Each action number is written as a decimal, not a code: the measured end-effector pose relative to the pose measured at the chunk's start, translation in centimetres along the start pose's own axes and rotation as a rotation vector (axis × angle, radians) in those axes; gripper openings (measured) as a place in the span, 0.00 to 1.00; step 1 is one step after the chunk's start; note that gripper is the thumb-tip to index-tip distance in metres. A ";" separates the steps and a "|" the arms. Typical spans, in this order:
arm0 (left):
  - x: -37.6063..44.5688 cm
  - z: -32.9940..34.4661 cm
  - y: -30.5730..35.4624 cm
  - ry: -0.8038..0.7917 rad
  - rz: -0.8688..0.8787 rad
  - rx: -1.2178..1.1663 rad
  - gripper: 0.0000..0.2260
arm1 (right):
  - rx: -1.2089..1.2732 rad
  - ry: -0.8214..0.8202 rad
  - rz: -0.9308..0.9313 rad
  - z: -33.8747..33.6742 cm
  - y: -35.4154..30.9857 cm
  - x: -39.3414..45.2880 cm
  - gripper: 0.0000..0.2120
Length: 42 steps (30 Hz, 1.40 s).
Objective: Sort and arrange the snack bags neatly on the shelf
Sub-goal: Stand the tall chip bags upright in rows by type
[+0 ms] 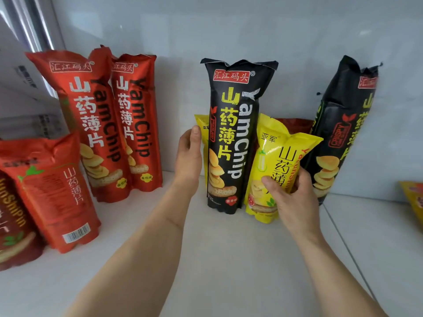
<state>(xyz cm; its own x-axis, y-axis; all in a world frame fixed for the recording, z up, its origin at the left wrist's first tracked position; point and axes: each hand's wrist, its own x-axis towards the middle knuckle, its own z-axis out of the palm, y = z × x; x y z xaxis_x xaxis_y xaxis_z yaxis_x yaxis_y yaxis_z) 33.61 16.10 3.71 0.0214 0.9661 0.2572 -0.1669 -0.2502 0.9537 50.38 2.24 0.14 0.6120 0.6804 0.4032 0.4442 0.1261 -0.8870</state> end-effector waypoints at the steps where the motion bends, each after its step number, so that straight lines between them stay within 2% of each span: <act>1: 0.2 0.0 0.2 -0.005 0.003 -0.003 0.23 | 0.017 0.010 -0.009 -0.2 -0.3 -0.3 0.27; 3: 0.9 -0.2 0.2 -0.011 0.007 0.005 0.20 | 0.052 0.014 -0.022 -0.6 -0.6 -1.1 0.29; 7: 2.2 -0.4 -0.3 -0.094 -0.031 0.061 0.28 | 0.072 -0.017 -0.038 -0.7 -1.4 -3.5 0.26; 12: 3.6 0.1 -1.0 -0.189 -0.107 0.076 0.29 | 0.047 -0.105 -0.006 0.4 -1.7 -5.7 0.26; 14: 3.6 0.2 -1.3 -0.215 -0.112 0.047 0.27 | 0.041 -0.122 0.010 1.2 -1.8 -6.0 0.25; 18: 3.5 0.1 -1.5 -0.235 -0.055 0.001 0.16 | 0.053 -0.112 -0.005 2.2 -2.1 -5.7 0.24; 23: 3.3 -1.8 -1.4 -0.117 0.028 0.030 0.09 | 0.053 -0.104 -0.018 3.1 -2.0 -5.7 0.27; 27: 2.2 -4.2 -1.3 0.014 0.136 0.072 0.15 | 0.055 -0.088 -0.021 3.2 -1.8 -5.7 0.26; 32: -0.4 -6.8 -0.4 0.080 0.196 0.139 0.16 | 0.076 -0.093 -0.021 3.1 -2.0 -5.5 0.26; 35: -3.2 -8.4 0.6 0.121 0.212 0.124 0.05 | 0.125 -0.113 -0.016 3.6 -1.7 -5.8 0.28; 36: -4.1 -8.8 0.9 0.143 0.215 0.129 0.05 | 0.138 -0.125 -0.014 3.7 -1.7 -6.0 0.29; 38: -6.0 -9.8 1.0 0.192 0.213 0.127 0.09 | 0.167 -0.161 -0.016 4.2 -1.7 -6.3 0.28; 42: -9.0 -12.1 1.3 0.316 0.218 0.126 0.24 | 0.215 -0.272 -0.037 5.3 -2.3 -7.3 0.26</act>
<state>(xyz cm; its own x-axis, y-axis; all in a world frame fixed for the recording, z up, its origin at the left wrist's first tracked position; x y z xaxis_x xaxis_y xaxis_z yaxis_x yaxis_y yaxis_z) 21.26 7.87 0.72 -0.3082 0.8565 0.4140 -0.0118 -0.4385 0.8986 41.44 0.84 -1.95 0.3882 0.8366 0.3865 0.2969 0.2835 -0.9119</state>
